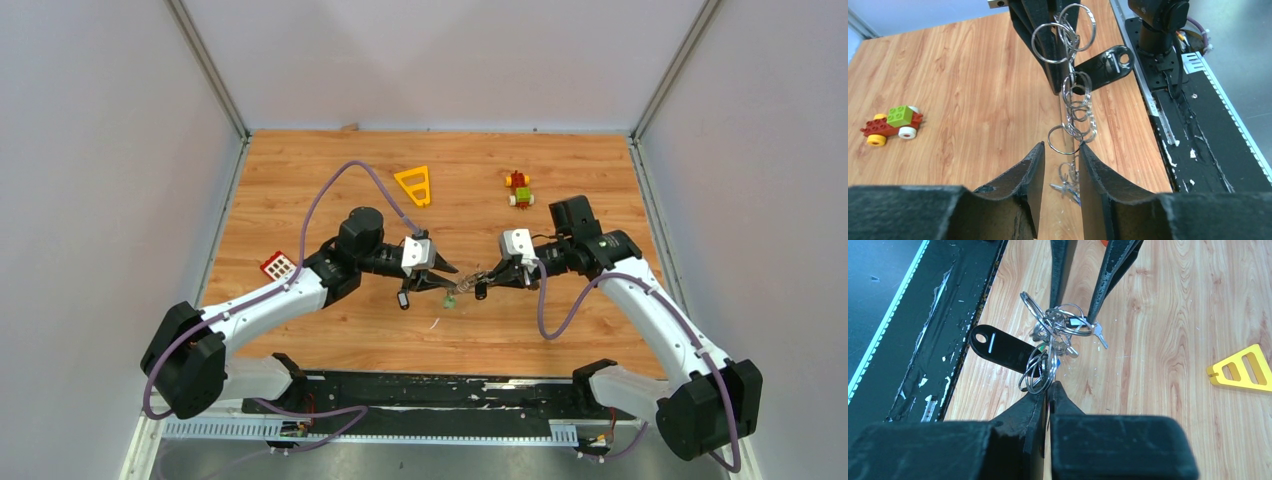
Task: Put the keys on the keyring
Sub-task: Adjust the keyring.
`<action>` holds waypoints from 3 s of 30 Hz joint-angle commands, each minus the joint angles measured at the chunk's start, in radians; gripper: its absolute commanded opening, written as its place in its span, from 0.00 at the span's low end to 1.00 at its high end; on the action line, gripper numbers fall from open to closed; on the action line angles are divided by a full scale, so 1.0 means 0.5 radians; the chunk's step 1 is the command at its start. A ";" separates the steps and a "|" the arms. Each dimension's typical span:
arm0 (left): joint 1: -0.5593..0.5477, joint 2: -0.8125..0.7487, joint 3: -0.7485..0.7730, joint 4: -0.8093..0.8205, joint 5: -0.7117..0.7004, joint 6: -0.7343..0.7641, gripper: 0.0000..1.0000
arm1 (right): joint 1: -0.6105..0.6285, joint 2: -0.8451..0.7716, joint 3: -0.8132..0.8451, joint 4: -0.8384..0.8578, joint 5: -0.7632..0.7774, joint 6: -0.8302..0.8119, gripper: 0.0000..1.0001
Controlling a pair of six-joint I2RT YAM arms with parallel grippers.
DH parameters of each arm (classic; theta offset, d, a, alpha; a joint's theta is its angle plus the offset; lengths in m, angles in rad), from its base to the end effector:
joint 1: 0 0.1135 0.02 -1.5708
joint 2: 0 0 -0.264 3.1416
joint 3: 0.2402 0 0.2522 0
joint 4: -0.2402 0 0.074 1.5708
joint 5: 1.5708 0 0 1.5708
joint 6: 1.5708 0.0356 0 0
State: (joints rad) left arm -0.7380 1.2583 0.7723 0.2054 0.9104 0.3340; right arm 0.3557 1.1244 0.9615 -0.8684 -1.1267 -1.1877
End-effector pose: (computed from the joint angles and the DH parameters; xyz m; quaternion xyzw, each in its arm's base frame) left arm 0.1849 -0.2062 0.2768 0.5938 0.4820 -0.4525 0.4586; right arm 0.1794 0.1009 0.2945 -0.6703 0.4848 0.3798 0.4141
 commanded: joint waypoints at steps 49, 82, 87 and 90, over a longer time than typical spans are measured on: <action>-0.044 -0.131 -0.072 -0.122 -0.044 0.927 0.44 | 0.014 0.214 0.162 0.019 -0.214 0.281 0.00; -0.221 -0.090 -0.158 0.062 -0.354 0.789 0.39 | -0.025 0.224 0.167 0.016 -0.207 0.328 0.00; -0.219 -0.165 -0.196 0.100 -0.460 0.762 0.26 | -0.057 0.218 0.161 0.018 -0.192 0.338 0.00; -0.218 -0.210 -0.198 0.069 -0.488 0.780 0.29 | -0.066 0.218 0.159 0.022 -0.186 0.338 0.00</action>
State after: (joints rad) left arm -0.8448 1.2060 0.6811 0.2272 0.7036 0.7383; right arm 0.3367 1.2469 1.0073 -0.8730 -1.1770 -1.0248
